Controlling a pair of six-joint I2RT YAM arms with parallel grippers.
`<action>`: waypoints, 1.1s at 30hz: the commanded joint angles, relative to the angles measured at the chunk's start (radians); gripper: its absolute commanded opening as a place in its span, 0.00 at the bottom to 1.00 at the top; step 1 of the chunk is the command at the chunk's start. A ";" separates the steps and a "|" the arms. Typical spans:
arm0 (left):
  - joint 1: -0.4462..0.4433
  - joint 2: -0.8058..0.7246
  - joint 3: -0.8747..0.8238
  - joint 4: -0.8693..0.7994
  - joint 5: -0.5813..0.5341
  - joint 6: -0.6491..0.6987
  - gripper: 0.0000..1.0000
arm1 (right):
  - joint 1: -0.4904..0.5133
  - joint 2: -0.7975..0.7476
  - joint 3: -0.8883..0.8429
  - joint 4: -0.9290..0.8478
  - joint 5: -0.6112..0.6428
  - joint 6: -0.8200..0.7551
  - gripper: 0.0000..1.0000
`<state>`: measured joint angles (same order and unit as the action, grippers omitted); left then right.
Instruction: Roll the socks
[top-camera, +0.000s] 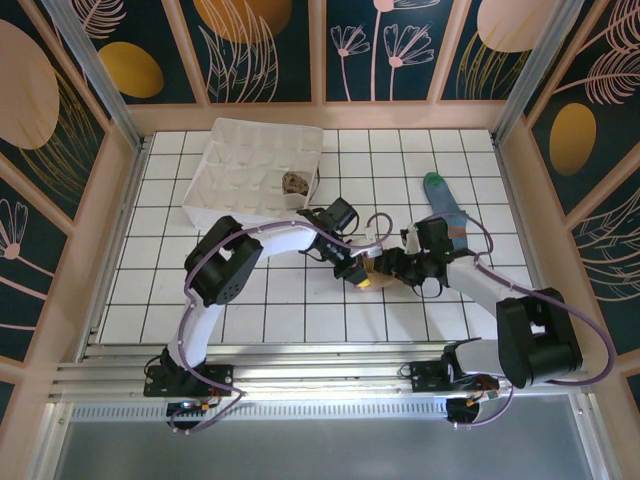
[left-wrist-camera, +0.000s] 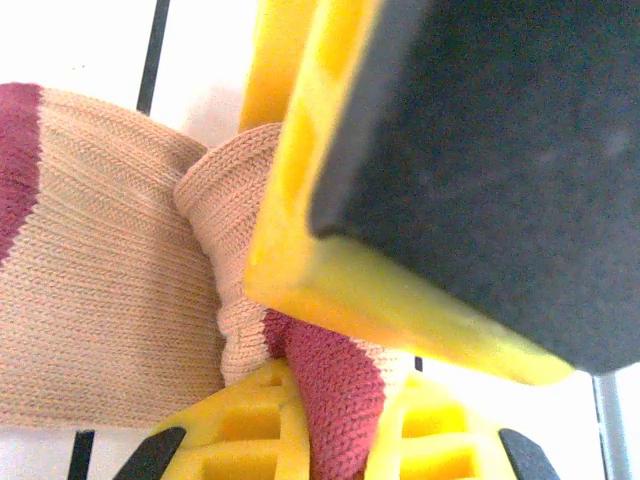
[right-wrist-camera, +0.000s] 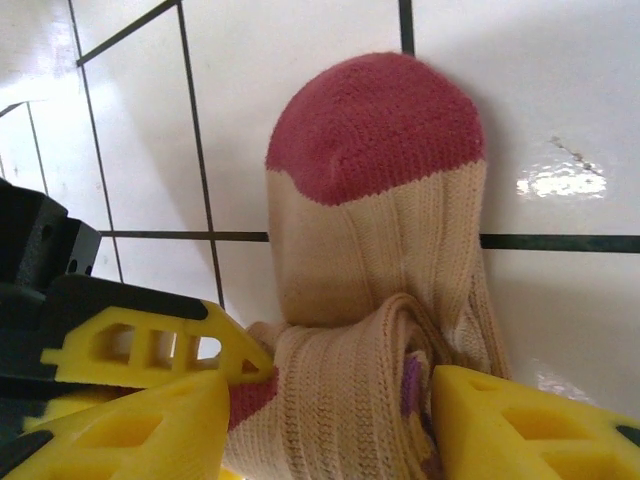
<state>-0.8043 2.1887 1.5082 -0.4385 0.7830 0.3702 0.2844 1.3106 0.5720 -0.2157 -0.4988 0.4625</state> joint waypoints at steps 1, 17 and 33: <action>0.007 0.103 -0.001 -0.186 0.022 -0.056 0.00 | 0.013 0.031 -0.017 0.020 0.017 0.018 0.56; 0.045 0.077 -0.051 -0.031 -0.046 -0.230 0.18 | 0.079 0.248 0.010 -0.034 0.120 0.032 0.01; -0.140 -0.578 -0.706 0.724 -0.712 0.049 0.49 | 0.027 0.436 0.124 -0.163 0.109 -0.062 0.00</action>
<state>-0.8814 1.6295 0.8272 0.1070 0.2890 0.3199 0.3138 1.6421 0.7540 -0.2348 -0.5678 0.4488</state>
